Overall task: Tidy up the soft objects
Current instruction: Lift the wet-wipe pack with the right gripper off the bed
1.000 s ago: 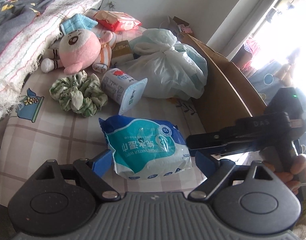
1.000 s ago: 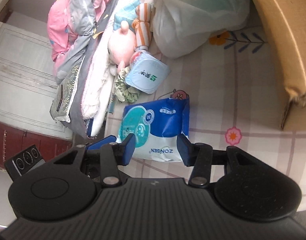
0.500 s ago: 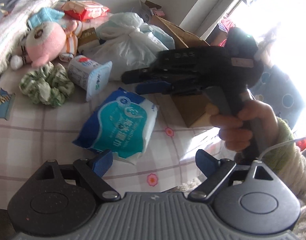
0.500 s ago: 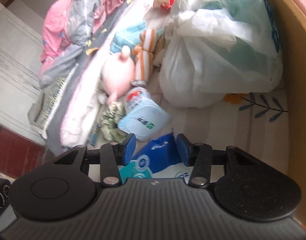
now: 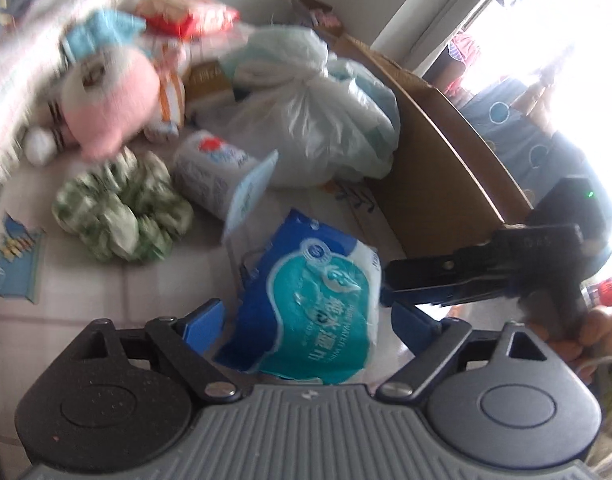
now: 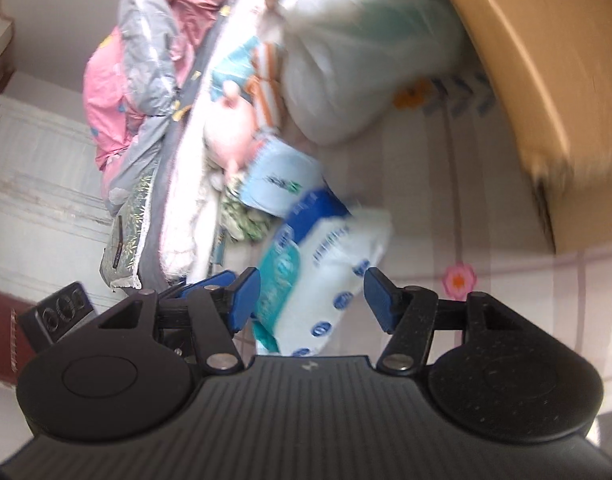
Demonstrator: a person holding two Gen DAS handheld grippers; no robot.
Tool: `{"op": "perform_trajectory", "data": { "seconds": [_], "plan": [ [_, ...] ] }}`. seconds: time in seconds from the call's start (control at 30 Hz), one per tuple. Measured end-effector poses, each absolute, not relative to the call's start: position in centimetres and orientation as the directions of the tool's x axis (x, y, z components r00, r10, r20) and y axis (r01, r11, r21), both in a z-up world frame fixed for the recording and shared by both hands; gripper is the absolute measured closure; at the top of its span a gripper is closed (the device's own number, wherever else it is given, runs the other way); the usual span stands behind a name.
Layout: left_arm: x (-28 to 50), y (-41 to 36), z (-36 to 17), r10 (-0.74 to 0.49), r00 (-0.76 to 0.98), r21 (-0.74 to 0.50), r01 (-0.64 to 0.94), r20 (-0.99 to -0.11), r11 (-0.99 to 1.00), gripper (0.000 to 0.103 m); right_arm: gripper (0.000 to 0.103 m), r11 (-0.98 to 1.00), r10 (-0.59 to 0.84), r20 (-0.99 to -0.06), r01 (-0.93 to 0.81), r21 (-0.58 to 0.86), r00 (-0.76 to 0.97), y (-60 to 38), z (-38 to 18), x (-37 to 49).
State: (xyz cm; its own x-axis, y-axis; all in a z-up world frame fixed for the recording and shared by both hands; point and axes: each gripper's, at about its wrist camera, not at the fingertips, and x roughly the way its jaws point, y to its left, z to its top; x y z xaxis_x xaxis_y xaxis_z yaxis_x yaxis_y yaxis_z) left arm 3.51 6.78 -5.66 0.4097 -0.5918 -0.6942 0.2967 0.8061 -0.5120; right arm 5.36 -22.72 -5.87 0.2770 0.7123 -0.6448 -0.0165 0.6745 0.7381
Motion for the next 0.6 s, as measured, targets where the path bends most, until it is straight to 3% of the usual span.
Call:
{"op": "perform_trajectory", "data": {
  "seconds": [0.2, 0.43, 0.6],
  "plan": [
    [2.3, 5.8, -5.6, -0.609, 0.398, -0.511, 0.332, -0.686, 0.793, 0.011, 0.050, 0.668, 0.711, -0.644, 0.014, 0.744, 0.283, -22.0, -7.6, 5.7],
    [3.1, 3.9, -6.1, -0.496, 0.410, -0.370, 0.350, -0.766, 0.861, 0.011, 0.048, 0.674, 0.712, -0.649, 0.001, 0.739, 0.269, -21.1, -8.0, 6.2],
    [3.6, 3.0, -7.4, -0.505, 0.358, -0.401, 0.328, -0.785, 0.855, 0.015, 0.049, 0.704, 0.689, -0.666, -0.044, 0.709, 0.285, -20.2, -8.2, 6.2]
  ]
}}
